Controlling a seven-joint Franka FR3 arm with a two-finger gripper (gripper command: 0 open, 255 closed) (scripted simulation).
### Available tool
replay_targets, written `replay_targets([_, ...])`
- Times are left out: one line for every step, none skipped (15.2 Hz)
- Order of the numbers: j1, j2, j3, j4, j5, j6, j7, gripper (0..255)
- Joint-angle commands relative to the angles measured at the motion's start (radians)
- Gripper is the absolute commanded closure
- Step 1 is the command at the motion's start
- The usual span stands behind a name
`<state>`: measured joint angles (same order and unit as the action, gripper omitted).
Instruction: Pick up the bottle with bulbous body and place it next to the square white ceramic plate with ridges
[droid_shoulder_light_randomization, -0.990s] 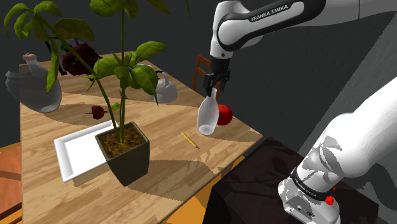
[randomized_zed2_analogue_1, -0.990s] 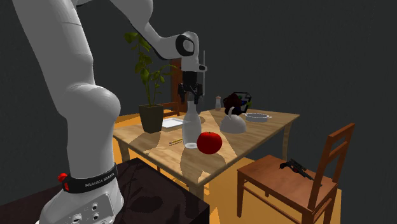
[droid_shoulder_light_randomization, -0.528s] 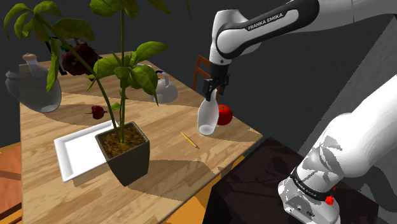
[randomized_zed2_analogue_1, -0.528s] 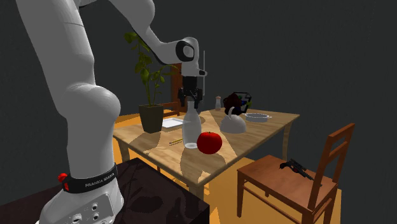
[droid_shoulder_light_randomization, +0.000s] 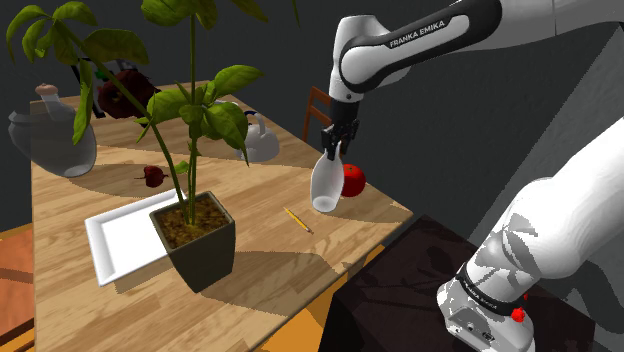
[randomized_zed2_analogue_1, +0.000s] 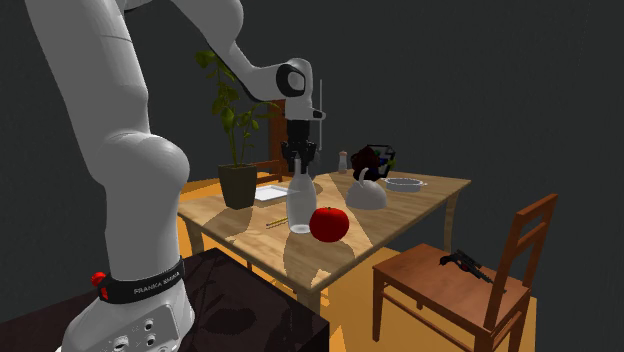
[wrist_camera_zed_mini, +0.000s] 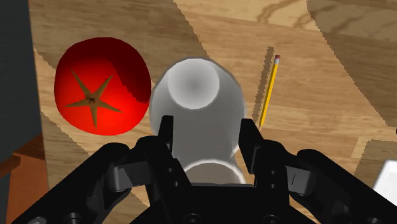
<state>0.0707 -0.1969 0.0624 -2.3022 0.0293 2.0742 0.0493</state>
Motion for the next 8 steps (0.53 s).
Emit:
replay_targets([0.000, 0.000, 0.000, 0.000, 0.000, 0.000, 0.000, 255])
replay_targets([0.000, 0.000, 0.000, 0.000, 0.000, 0.000, 0.000, 255])
replay_targets([0.000, 0.000, 0.000, 0.000, 0.000, 0.000, 0.000, 255])
replay_targets([0.000, 0.000, 0.000, 0.000, 0.000, 0.000, 0.000, 255])
replay_targets([0.000, 0.001, 0.000, 0.000, 0.000, 0.000, 0.000, 255])
replay_targets([0.000, 0.000, 0.000, 0.000, 0.000, 0.000, 0.000, 255])
replay_targets([0.000, -0.005, 0.000, 0.008, 0.000, -0.014, 0.000, 255])
replay_targets([0.000, -0.010, -0.001, 0.017, 0.000, -0.028, 0.000, 255])
